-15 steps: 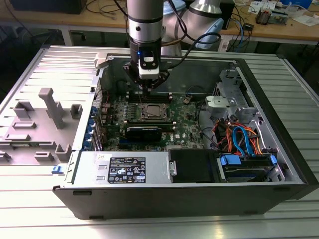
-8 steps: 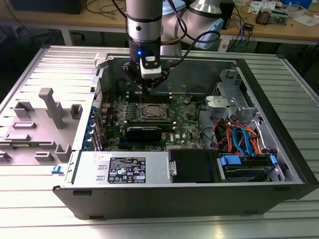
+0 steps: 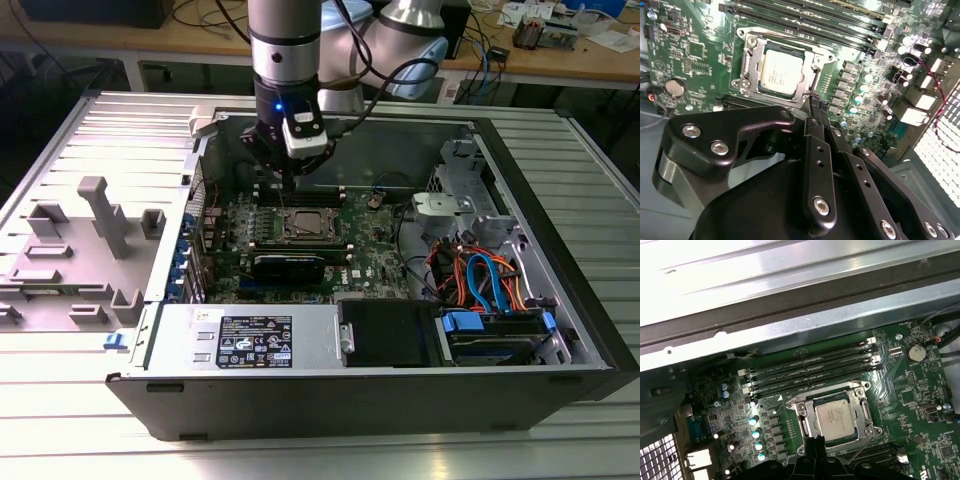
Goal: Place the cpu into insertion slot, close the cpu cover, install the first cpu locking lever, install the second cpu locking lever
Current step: 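Install the first cpu locking lever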
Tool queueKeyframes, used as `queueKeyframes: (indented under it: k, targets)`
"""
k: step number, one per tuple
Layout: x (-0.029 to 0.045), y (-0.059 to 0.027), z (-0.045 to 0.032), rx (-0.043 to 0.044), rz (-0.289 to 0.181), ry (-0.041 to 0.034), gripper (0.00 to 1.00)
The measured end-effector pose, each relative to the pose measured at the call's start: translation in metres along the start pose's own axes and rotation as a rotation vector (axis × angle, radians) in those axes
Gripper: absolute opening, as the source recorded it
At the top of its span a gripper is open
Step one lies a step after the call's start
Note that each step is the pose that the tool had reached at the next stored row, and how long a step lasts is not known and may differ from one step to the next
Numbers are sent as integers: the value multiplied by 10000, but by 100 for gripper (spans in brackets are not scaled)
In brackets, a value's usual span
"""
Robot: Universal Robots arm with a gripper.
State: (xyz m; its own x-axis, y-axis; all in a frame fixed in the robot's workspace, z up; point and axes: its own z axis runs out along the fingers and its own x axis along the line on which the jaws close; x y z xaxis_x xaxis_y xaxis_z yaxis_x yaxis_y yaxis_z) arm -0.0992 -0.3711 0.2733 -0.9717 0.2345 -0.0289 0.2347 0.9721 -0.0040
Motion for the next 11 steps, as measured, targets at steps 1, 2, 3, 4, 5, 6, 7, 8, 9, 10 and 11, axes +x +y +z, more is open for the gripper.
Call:
queueKeyframes:
  k: [1,2,3,4,5,6,7,8,9,10,11]
  targets:
    - [29,-7,-1,-1,-16,0,11]
    - [67,-16,-2,-1,-34,0,11]
    - [113,-27,-3,-2,-67,-1,11]
    - [134,-32,-3,-3,-84,-1,11]
    - [156,-37,-4,-3,-102,0,11]
    - [180,-43,-5,-3,-125,0,11]
    - [194,-47,-5,-5,-143,-1,11]
    - [220,-53,-6,-6,-166,0,11]
    - [236,-57,-6,-8,-185,0,11]
    - [249,-60,-6,-11,-278,-1,11]
    - [250,-59,-6,-15,-410,-1,11]
